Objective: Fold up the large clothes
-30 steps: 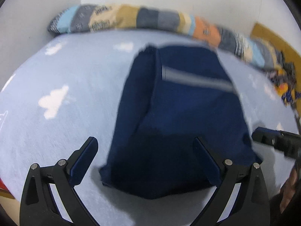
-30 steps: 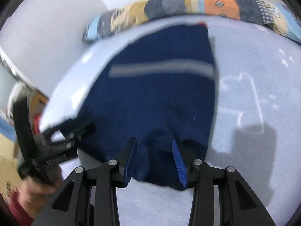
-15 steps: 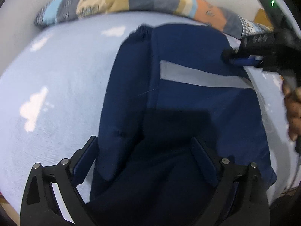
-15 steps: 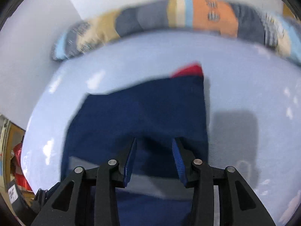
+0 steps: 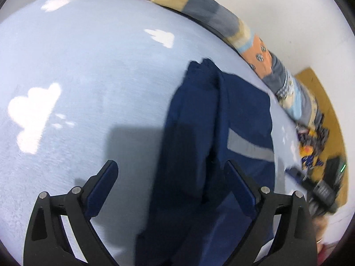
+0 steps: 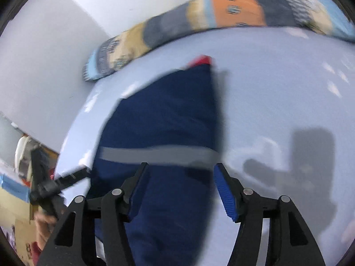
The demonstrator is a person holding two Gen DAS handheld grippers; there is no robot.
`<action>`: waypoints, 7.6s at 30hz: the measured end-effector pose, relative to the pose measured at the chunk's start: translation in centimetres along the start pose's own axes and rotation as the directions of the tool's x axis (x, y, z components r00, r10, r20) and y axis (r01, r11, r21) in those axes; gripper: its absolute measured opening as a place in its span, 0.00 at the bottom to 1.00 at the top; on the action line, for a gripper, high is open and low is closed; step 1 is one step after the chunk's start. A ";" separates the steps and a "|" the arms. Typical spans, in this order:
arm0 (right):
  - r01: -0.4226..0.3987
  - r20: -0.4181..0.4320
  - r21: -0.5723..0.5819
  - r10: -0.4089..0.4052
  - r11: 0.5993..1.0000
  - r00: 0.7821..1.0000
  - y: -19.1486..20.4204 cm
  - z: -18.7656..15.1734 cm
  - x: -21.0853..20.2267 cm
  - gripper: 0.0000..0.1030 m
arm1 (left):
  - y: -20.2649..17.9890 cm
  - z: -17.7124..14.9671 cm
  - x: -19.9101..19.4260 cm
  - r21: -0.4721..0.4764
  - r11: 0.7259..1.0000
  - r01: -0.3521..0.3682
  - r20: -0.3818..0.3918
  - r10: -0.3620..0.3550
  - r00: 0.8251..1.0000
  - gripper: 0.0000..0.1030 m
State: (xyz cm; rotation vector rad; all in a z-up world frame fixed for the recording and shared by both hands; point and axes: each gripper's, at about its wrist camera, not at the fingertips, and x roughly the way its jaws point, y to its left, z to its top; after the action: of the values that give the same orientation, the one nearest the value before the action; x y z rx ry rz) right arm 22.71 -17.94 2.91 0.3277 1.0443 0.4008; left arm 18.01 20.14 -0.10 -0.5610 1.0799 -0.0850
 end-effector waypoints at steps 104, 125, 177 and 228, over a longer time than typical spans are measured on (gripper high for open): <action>0.345 0.064 -0.133 -0.339 0.929 0.939 -3.0 -13.2 -7.0 0.33 | -18.3 -17.4 2.8 0.507 0.791 -0.342 0.233 0.256 0.938 0.95; 0.223 0.129 0.141 -0.241 0.965 0.962 -5.8 -16.7 -15.7 0.26 | -20.8 -20.0 -1.2 0.563 0.803 -0.193 0.256 0.052 0.965 0.95; 0.218 0.247 0.065 -0.227 0.974 0.942 -4.1 -16.8 -12.7 0.17 | -23.3 -21.6 3.6 0.653 0.666 -0.360 0.356 0.151 0.922 0.95; 0.381 0.414 -0.088 -0.314 0.921 0.854 4.1 -24.9 -20.6 0.90 | -20.9 -27.2 -10.8 0.496 0.818 -0.292 0.410 0.076 0.909 1.00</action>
State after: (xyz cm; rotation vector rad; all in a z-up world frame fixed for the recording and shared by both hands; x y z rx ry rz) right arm -9.06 -22.18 8.89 0.0558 0.6478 0.0825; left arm -6.15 -4.85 9.05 0.0610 0.6795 -0.1049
